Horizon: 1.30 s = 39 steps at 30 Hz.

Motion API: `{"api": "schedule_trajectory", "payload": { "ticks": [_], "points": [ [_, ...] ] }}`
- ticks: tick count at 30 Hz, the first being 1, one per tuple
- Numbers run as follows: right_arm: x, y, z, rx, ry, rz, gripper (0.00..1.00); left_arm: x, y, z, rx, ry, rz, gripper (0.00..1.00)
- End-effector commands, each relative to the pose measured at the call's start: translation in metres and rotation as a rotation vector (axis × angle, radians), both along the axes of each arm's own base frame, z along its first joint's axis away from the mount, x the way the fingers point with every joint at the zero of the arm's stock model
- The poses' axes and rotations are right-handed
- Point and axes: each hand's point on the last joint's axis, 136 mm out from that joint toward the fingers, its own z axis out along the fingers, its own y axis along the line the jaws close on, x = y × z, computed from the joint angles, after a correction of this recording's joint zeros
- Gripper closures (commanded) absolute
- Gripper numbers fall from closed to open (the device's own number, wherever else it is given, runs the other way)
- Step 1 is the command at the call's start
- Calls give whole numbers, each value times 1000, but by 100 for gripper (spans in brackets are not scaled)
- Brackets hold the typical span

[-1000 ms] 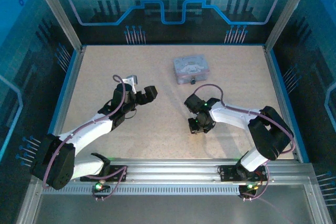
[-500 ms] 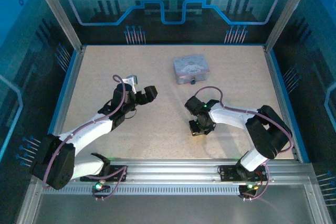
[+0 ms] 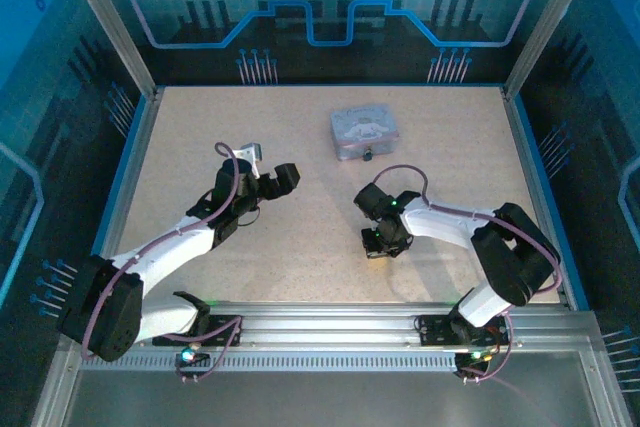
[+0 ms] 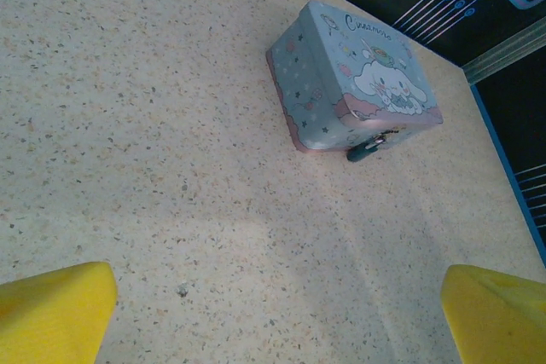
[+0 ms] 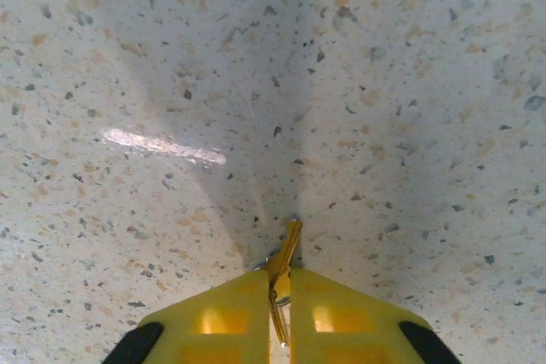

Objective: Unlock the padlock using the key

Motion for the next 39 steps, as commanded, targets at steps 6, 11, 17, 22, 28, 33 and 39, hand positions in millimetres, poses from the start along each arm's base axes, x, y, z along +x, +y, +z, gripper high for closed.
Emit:
{"api": "schedule_trajectory", "payload": {
  "ticks": [6,11,17,22,28,33,39],
  "points": [
    [-4,-5,-3,27,4,-24,100,2,-4,21,5,-47,-21,1],
    [9,1,13,92,-83,-18,100,1,-6,29,-12,-52,-29,1],
    [34,13,52,218,-267,15,100,-2,-18,43,-82,-43,-77,1],
    [51,20,86,281,-414,70,100,-5,-30,56,-140,-36,-134,2],
    [68,30,130,363,-551,117,100,-7,-43,59,-255,72,-147,3],
    [80,47,169,463,-695,190,100,-8,-67,72,-442,159,-211,6],
    [87,69,206,589,-799,257,100,-8,-90,99,-598,166,-320,14]
  ]
}}
